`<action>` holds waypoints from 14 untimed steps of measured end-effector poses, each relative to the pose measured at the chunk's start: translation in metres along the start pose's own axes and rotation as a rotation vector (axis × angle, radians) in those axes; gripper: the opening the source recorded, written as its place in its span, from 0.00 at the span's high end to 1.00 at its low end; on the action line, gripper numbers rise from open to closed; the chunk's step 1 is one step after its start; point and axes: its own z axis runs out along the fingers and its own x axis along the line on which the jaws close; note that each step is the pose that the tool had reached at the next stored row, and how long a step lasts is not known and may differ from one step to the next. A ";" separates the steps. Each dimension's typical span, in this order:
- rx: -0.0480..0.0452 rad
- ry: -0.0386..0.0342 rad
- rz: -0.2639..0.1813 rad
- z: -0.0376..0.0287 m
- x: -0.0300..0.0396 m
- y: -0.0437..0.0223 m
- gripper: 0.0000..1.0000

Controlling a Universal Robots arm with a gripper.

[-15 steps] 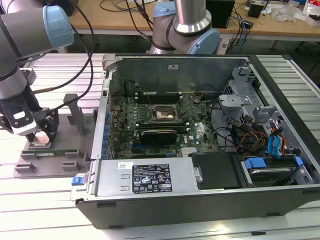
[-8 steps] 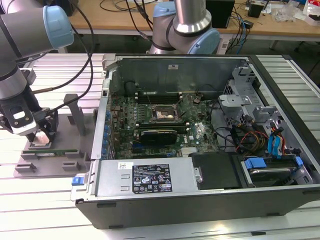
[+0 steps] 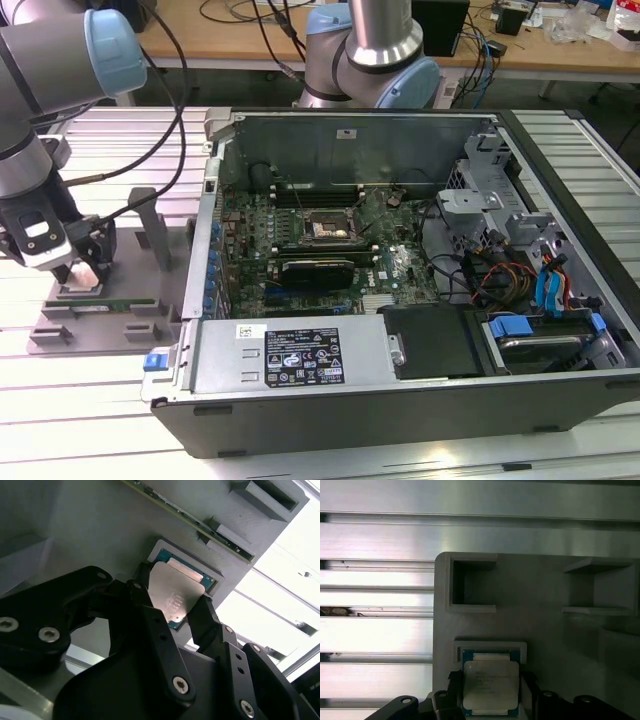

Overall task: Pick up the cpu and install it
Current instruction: 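Pick up the cpu and move it towards the insertion slot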

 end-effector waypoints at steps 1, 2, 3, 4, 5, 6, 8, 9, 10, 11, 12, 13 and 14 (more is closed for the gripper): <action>-0.0005 0.0003 0.000 0.0003 0.0009 0.0000 0.44; -0.0006 0.0005 0.000 0.0004 0.0022 0.0002 0.44; -0.0009 0.0004 0.000 0.0004 0.0049 0.0006 0.44; -0.0012 0.0005 0.000 0.0004 0.0063 0.0011 0.44; -0.0013 0.0005 0.000 0.0003 0.0074 0.0016 0.44; -0.0015 0.0005 0.000 0.0003 0.0084 0.0021 0.44; -0.0018 0.0005 0.000 0.0003 0.0103 0.0027 0.44; -0.0019 0.0004 0.000 0.0003 0.0112 0.0028 0.44; -0.0019 0.0005 0.000 0.0003 0.0121 0.0028 0.44; -0.0020 0.0003 0.000 0.0004 0.0121 0.0027 0.44; -0.0019 0.0004 0.000 0.0005 0.0122 0.0027 0.44; -0.0019 0.0005 0.000 0.0004 0.0122 0.0026 0.44; -0.0019 0.0005 0.000 0.0004 0.0121 0.0025 0.44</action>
